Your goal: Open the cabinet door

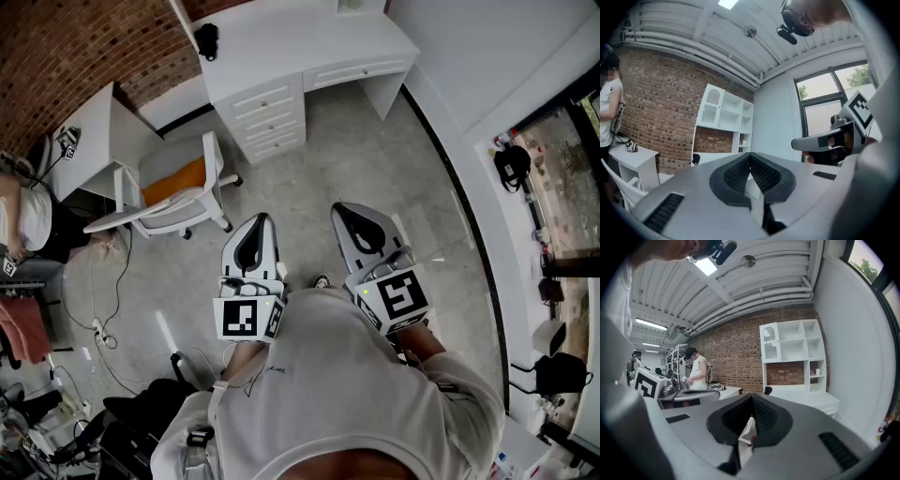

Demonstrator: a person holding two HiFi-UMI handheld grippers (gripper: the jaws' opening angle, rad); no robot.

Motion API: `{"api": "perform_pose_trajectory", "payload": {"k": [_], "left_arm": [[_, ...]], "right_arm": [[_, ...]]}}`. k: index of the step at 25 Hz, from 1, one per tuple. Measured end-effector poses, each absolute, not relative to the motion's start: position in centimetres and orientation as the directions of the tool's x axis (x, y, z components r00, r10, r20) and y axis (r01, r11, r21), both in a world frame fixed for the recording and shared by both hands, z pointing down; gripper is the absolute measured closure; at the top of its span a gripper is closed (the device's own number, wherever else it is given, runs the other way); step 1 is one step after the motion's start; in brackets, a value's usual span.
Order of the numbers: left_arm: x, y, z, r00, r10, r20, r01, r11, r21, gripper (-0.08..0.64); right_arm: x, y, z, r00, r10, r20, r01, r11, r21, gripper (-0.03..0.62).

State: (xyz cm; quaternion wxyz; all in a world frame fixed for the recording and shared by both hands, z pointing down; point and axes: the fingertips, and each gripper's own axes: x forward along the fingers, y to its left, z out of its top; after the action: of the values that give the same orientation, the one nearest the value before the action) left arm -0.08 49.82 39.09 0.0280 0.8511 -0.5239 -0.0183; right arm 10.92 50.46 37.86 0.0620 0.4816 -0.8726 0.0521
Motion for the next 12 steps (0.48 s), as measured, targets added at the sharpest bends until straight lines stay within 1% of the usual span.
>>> {"api": "perform_pose_trajectory", "payload": {"k": [8, 12], "left_arm": [[-1.1, 50.8, 39.9, 0.383, -0.923, 0.029, -0.923, -0.381, 0.061, 0.545], [-2.0, 51.4, 40.6, 0.346, -0.937, 0.051, -0.937, -0.344, 0.056, 0.545]], "right_arm": [[12.5, 51.4, 39.3, -0.513, -0.84, 0.175, -0.855, 0.517, -0.024, 0.569], [13.5, 51.7, 39.7, -0.514, -0.841, 0.167, -0.857, 0.511, -0.061, 0.569]]}}
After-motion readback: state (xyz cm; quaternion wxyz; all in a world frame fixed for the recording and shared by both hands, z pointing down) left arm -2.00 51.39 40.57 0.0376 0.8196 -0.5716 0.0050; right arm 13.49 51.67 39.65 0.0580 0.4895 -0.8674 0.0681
